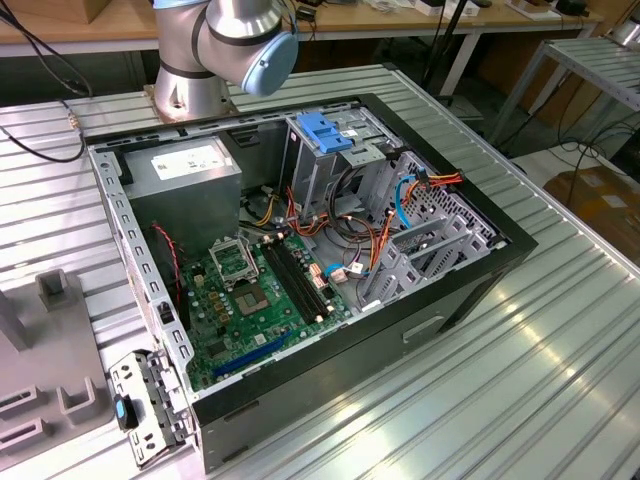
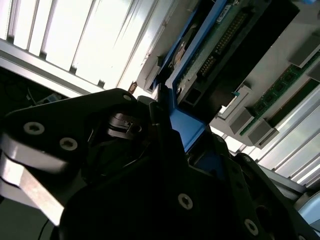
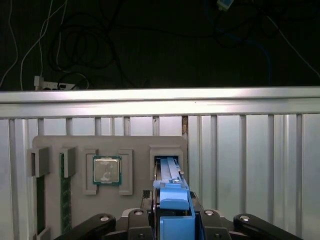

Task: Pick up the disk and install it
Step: 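Pick up the disk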

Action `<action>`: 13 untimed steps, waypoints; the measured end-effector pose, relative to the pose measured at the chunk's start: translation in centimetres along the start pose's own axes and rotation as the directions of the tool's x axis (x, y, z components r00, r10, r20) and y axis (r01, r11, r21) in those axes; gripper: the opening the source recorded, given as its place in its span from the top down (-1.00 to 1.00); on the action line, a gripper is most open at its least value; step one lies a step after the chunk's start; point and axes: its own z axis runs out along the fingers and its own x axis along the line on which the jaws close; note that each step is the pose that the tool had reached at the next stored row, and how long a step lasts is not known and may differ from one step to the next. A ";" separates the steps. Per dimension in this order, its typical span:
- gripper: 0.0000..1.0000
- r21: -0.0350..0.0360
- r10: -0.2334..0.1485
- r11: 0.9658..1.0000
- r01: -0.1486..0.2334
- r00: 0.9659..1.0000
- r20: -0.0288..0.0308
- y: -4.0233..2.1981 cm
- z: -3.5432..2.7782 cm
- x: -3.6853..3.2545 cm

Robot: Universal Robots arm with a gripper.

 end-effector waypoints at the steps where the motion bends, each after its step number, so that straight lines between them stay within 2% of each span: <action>1: 0.25 0.000 0.003 1.000 -0.003 1.000 0.000 0.00 0.00 0.00; 13: 0.25 0.000 0.015 1.000 -0.015 1.000 0.000 0.00 0.00 0.00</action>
